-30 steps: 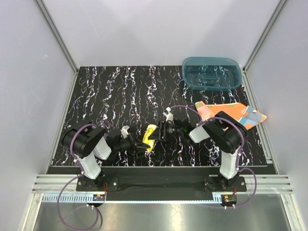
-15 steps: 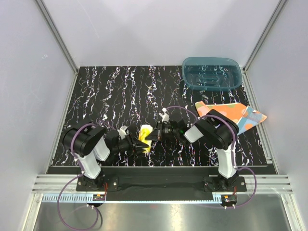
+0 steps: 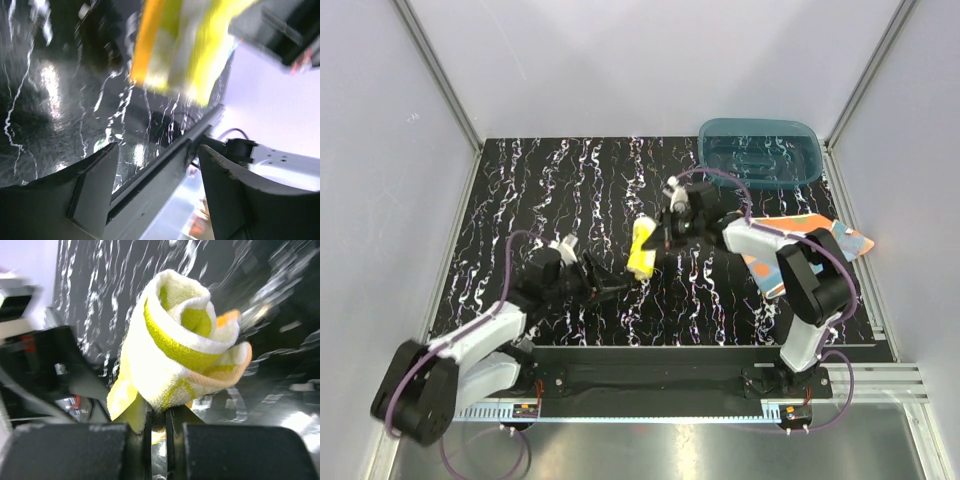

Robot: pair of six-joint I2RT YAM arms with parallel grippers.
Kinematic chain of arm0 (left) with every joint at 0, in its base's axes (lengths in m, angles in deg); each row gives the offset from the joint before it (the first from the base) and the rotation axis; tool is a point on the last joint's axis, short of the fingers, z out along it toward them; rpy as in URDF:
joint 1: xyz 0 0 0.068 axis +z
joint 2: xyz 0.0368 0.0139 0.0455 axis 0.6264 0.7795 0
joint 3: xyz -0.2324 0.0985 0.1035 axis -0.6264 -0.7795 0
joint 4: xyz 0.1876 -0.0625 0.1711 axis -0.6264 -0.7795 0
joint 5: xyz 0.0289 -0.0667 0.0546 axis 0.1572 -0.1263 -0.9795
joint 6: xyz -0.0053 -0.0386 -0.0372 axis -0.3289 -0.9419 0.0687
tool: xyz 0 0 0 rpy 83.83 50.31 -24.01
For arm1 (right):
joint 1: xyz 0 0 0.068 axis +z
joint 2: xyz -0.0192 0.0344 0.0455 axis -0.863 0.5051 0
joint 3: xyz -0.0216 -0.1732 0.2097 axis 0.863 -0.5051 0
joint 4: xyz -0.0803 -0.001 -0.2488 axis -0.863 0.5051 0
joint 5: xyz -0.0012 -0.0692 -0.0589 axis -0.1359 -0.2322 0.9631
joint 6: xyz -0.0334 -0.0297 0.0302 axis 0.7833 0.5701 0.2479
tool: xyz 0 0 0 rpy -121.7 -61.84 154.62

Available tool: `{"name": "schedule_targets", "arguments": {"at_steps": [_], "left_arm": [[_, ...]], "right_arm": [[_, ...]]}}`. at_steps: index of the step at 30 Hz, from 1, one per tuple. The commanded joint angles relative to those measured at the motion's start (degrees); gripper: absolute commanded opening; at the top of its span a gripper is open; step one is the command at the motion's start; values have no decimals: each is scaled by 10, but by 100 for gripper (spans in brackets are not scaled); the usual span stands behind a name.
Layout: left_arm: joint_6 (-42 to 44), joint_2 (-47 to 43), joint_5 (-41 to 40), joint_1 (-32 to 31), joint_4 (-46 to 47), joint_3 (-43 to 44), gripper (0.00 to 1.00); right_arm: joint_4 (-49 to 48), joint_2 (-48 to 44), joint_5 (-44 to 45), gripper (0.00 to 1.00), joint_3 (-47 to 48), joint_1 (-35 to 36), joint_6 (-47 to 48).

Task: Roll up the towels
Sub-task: Place the rolled towel into the container

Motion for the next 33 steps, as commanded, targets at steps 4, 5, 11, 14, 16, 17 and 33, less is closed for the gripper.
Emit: {"name": "schedule_targets", "arguments": {"at_steps": [4,5,11,14,16,17,33], "left_arm": [[161,-129,-102,-1,-300,108,70],[171,-143,-106,-1,-314,122,70],[239,-182,-149,-1,-403,156,70],[245,-190,-143,-1,-411,167,70],[256,-188,-151,-1,-438,192,70],[260,-184,-153,-1,-449,201,70],[344,-138,-164,0,-495,264,69]], "right_arm": [[254,-44,-56,0,161,-101,184],[271,-42,-59,0,196,-115,193],[368,-8,-91,0,344,-223,234],[409,41,-111,0,438,-269,257],[426,92,-124,0,490,-293,269],[434,111,-133,0,546,-312,272],[382,558,-175,0,951,-376,179]]}}
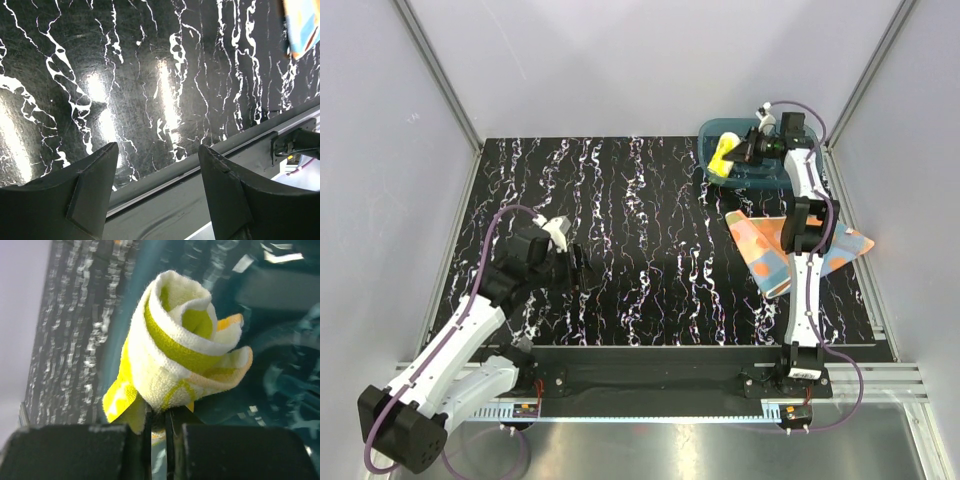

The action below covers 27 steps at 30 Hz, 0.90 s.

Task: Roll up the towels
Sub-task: Place the rolled towel into the container

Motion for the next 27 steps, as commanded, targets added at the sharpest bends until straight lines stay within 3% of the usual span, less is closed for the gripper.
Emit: {"name": "schedule_targets", "arguments": {"at_steps": [1,8,10,11,12,14,17,22,27], "left_arm": [[17,-4,-3,0,11,8,69],[16,-3,-6,0,14,6,70],[16,2,-5,0,14,7,69],[16,2,-6,0,14,7,70],[15,3,-6,0,15,7,69],[15,2,-7,0,15,6,69],[16,4,-7,0,15,5,69],[16,7,-9,0,13,7,69],[16,7,-7,0,14,8,69]], "right_arm": [[-2,50,7,0,85,-2,-28],[51,40,152,2,75,1,29],[72,49,184,14,91,1,43],[80,48,219,31,95,1,46],[81,44,234,40,92,1,57],[85,43,258,50,77,3,71],[98,51,286,76,72,12,95],[102,59,319,88,69,34,120],[75,13,350,90,30,34,115]]}}
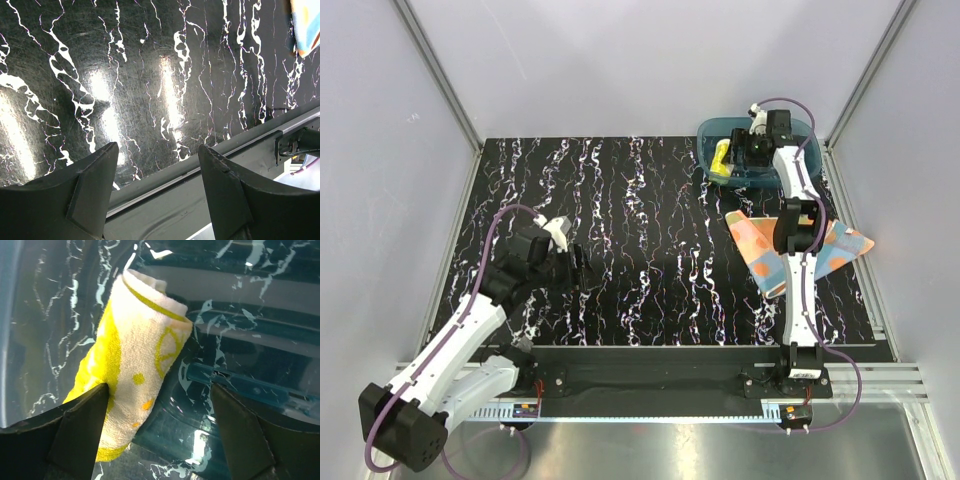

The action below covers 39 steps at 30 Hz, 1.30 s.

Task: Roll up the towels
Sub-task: Place the rolled towel into the container, then move the towel to the center of the board

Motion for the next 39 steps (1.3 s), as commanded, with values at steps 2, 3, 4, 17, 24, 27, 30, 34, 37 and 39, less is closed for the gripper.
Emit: {"name": "schedule_targets", "arguments": {"at_steps": [2,3,4,17,24,27,30,34,37,39], "left_arm": [[10,0,-5,0,17,8,69],[10,0,-5,0,17,8,69],[10,-1,-5,0,17,8,69],[11,-15,-4,0,19,8,70],[11,-18,-3,0,19,8,70],[11,-21,-4,-1,19,8,70],[12,-20,-3,0,19,8,70],[13,-19,-4,0,19,8,70],[13,-21,-2,0,20,8,70],[14,-24,0,0,22,8,70]], "right_arm": [[16,-47,70,91,-42,4,17],[18,-61,73,92,-44,4,14],[19,-70,77,92,-49,4,13],[20,-163,78,98,-92,4,0],[8,-221,75,90,-157,4,-36],[21,-239,64,70,-176,4,-48],[4,-294,58,57,-264,5,-67],[-61,-408,68,69,-404,9,-86],[-54,-490,112,71,-481,9,-103],[-37,-539,151,76,-527,9,-127]]}}
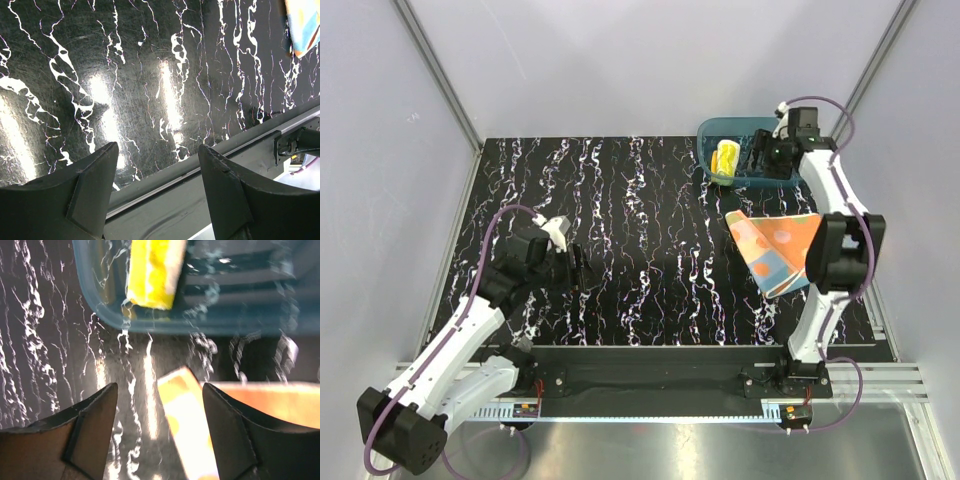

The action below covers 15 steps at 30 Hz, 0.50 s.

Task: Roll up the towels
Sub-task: Move the towel to the center of the board

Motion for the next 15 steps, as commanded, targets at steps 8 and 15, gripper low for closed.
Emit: {"name": "schedule_targets", "arguments": {"at_steps": [8,15], "left_arm": [[12,-28,-2,0,22,8,70],[14,-30,5,0,18,8,70]], "right_arm": [[34,-260,214,77,-269,-6,-137],[40,-298,199,77,-428,-47,-159]]}}
